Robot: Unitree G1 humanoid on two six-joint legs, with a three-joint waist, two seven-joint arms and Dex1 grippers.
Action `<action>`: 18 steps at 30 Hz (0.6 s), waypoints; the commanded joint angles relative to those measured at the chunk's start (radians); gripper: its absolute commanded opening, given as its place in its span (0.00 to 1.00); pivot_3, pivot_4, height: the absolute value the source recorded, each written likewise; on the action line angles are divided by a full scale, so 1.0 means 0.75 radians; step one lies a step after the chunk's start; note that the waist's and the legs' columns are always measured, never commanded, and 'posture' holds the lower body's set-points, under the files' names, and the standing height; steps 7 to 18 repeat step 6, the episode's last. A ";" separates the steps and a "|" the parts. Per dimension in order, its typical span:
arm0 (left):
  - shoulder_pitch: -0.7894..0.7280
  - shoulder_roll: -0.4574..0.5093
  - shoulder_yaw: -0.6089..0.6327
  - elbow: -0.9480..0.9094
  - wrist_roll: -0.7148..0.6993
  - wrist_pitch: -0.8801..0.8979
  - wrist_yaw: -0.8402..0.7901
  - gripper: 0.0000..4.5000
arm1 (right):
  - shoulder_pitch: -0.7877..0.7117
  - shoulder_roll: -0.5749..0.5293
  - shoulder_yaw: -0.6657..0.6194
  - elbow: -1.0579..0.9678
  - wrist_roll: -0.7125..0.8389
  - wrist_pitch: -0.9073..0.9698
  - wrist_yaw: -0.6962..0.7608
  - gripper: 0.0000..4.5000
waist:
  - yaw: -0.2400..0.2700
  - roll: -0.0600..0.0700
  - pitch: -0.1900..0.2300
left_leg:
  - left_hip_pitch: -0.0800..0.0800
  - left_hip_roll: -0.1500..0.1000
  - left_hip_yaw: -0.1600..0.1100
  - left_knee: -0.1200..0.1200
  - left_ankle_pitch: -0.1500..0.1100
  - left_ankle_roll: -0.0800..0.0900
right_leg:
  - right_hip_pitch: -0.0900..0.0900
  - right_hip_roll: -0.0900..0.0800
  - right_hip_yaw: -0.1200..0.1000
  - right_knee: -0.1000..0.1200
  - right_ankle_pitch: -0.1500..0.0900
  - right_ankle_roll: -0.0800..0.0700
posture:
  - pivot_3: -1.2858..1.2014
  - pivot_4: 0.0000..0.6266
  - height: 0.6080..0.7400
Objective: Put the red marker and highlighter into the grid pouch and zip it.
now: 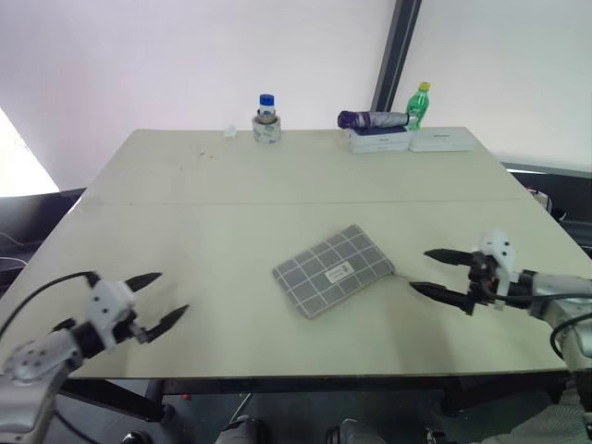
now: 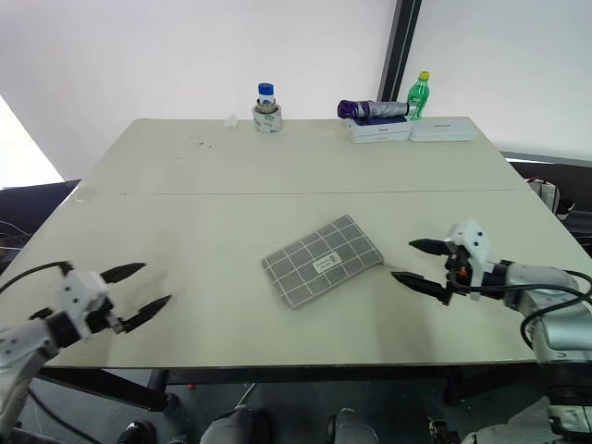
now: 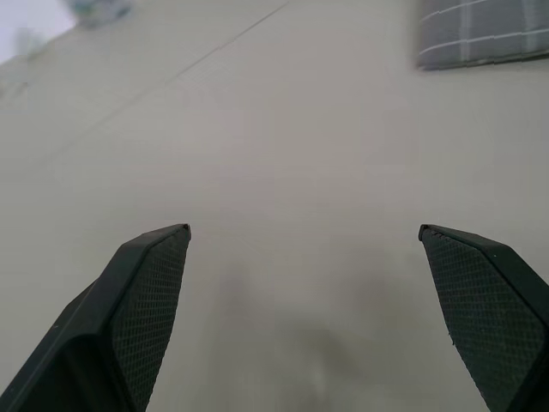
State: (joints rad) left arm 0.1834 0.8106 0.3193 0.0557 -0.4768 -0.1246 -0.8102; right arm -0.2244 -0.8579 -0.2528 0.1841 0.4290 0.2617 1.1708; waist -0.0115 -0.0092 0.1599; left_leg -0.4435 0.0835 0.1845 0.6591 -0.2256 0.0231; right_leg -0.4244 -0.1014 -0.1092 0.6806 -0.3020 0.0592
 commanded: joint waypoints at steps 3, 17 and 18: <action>0.112 -0.004 0.239 -0.119 -0.053 0.061 0.009 1.00 | -0.010 -0.044 -0.080 0.092 0.003 -0.077 0.016 0.99 | -0.004 0.000 0.000 | 0.000 0.000 0.000 0.000 -0.001 -0.002 | 0.000 -0.001 0.000 0.000 -0.001 -0.001 | 0.52 0.24 1.00; 0.150 -0.029 0.248 -0.118 -0.017 0.045 -0.010 1.00 | -0.024 -0.027 -0.056 0.109 -0.011 -0.105 0.019 0.99 | -0.005 0.001 0.001 | 0.001 0.000 0.000 -0.001 -0.002 -0.003 | 0.000 -0.001 0.000 0.000 -0.001 -0.002 | 0.52 0.24 1.00; 0.150 -0.029 0.248 -0.118 -0.017 0.045 -0.010 1.00 | -0.024 -0.027 -0.056 0.109 -0.011 -0.105 0.019 0.99 | -0.005 0.001 0.001 | 0.001 0.000 0.000 -0.001 -0.002 -0.003 | 0.000 -0.001 0.000 0.000 -0.001 -0.002 | 0.52 0.24 1.00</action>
